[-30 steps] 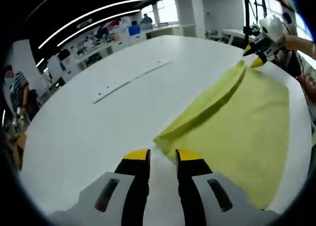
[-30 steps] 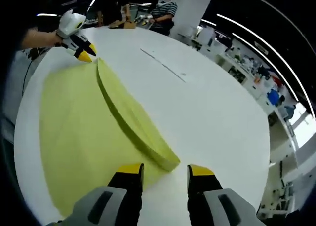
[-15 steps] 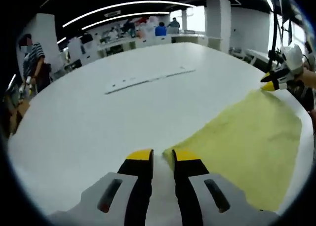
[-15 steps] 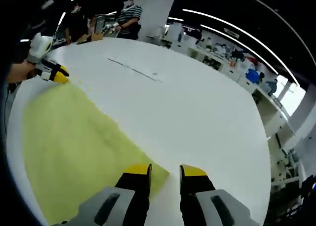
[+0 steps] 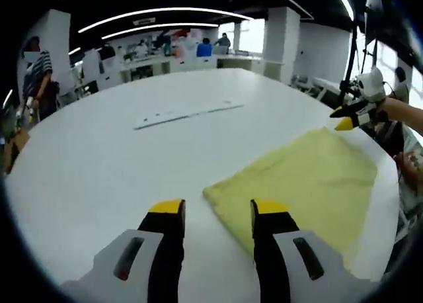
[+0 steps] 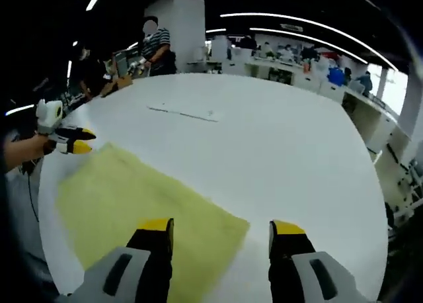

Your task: Fold the garment on the visible template until the final outline fits inside the template.

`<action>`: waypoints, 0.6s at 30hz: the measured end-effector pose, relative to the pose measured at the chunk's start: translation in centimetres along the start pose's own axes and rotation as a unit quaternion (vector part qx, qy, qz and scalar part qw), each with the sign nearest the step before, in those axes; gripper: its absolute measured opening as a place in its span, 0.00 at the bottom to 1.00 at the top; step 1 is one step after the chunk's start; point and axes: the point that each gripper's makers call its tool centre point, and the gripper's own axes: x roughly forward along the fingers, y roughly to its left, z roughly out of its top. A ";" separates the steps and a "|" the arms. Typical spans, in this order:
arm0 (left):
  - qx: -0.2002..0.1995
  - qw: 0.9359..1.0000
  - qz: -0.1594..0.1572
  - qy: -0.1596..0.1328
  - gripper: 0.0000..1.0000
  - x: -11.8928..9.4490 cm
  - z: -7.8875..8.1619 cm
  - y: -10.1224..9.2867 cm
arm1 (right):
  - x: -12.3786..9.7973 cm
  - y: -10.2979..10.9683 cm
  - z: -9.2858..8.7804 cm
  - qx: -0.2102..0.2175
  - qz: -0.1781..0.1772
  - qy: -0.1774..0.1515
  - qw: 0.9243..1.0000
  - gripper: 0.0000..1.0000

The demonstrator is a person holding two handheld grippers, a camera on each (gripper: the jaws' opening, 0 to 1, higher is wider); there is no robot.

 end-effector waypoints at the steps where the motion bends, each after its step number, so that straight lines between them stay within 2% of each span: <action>1: -0.001 1.000 -0.011 -0.005 0.41 -0.4 0.1 -0.5 | -0.4 0.3 0.0 0.001 0.005 0.001 1.000 0.61; 10: 0.011 0.998 -0.066 -0.015 0.45 -3.3 -0.5 -3.4 | -3.6 3.3 -1.4 0.001 0.045 0.010 0.999 0.70; 18: 0.029 0.996 -0.087 0.004 0.45 -6.2 -3.3 -5.4 | -6.5 5.1 -3.8 -0.011 0.061 0.026 0.998 0.69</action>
